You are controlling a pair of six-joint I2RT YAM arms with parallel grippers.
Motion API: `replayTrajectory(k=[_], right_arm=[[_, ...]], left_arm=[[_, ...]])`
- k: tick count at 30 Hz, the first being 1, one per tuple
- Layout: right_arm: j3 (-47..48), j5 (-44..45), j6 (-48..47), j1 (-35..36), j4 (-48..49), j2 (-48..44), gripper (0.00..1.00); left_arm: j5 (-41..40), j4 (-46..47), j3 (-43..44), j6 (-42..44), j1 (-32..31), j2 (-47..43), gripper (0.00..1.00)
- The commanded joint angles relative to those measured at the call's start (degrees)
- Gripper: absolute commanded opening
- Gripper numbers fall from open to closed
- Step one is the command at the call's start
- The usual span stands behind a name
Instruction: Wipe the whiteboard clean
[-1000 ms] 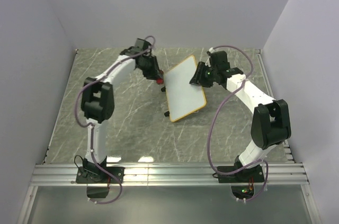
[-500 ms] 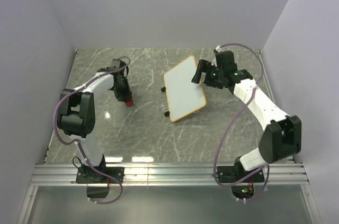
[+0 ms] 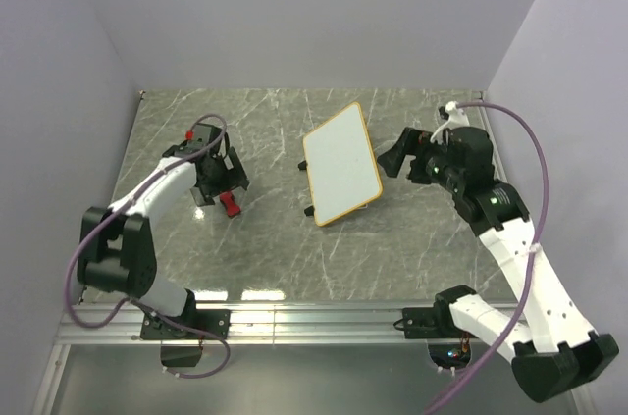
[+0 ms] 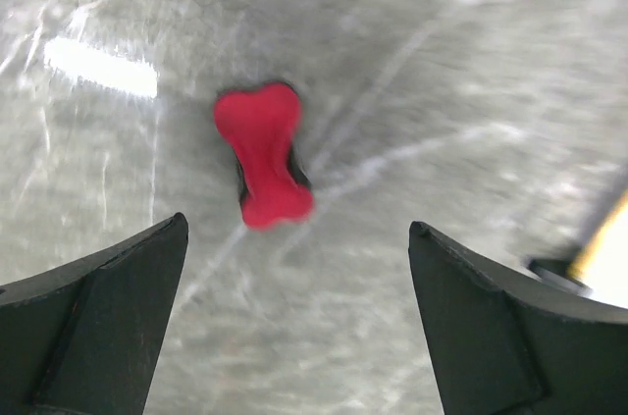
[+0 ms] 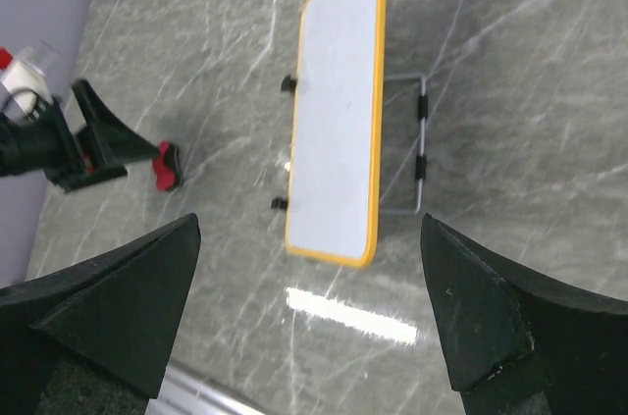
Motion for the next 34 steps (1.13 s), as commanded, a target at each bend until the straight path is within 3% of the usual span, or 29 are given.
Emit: replayTrajectory(k=[1, 8, 16, 19, 30, 33, 34], right_arm=[[-2.8, -4.6, 1.0, -0.2, -0.6, -4.1, 1.00], [-8.7, -13.4, 4.9, 0.1, -0.8, -11.7, 0.97], [-18.2, -23.7, 8.2, 1.0, 0.0, -18.8, 0.97], [-23.5, -26.4, 12.5, 1.0, 1.1, -22.7, 0.98], [-27.3, -29.0, 14.7, 2.1, 6.2, -26.0, 0.99], [-24.6, -27.5, 12.7, 2.5, 3.8, -24.5, 0.99], [-22.8, -24.8, 12.4, 2.5, 2.9, -23.7, 1.00]], left_arm=[[-1.6, -3.1, 3.2, -5.3, -1.3, -8.0, 0.98], [0.8, -8.8, 8.5, -7.9, -3.1, -24.9, 0.94], [3.0, -16.7, 29.5, -5.2, -3.1, -26.4, 0.98], [4.0, -16.3, 32.5, -6.6, -3.1, -27.5, 0.98], [4.2, -12.7, 26.8, -6.6, -3.1, -34.3, 0.99], [2.6, -12.4, 25.8, -3.8, -3.1, -34.4, 0.99], [-2.8, -12.7, 26.0, -3.3, -3.1, -34.5, 0.99]])
